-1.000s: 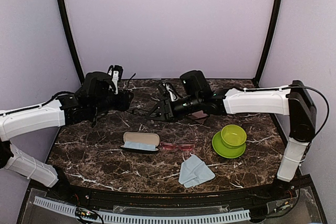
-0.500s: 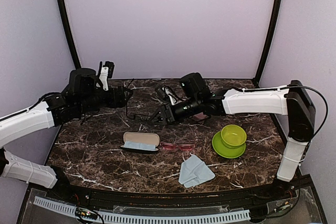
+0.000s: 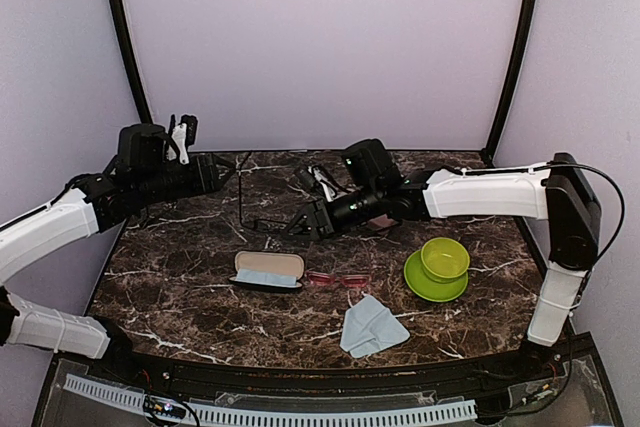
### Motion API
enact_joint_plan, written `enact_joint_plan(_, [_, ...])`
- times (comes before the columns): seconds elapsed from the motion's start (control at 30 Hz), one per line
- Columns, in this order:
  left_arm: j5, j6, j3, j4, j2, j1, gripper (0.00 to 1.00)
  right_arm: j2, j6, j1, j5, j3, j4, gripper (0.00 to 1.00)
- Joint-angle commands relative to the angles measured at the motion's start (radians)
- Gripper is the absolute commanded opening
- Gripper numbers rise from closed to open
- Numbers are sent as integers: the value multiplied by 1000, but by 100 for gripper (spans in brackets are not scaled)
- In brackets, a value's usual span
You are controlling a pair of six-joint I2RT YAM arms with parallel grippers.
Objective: Organize the sunglasses
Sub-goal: Fold the left temple of the sunglasses on the sunglasses.
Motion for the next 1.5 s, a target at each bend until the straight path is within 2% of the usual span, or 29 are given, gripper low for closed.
enact_joint_plan(0.0, [-99, 0, 22, -63, -3, 9, 56, -28, -14, -5, -13, -9, 17, 44])
enact_joint_plan(0.2, [-67, 23, 53, -48, 79, 9, 45, -37, -9, -4, -16, -12, 24, 44])
enact_joint_plan(0.47, [18, 35, 66, -10, 141, -10, 38, -25, -3, -4, -14, -4, 26, 44])
enact_joint_plan(1.0, [-60, 96, 78, -63, 186, -140, 37, -19, 4, -5, -12, 13, 23, 43])
enact_joint_plan(1.47, [-64, 153, 96, -104, 212, -183, 36, -16, 16, -11, -19, 15, 38, 42])
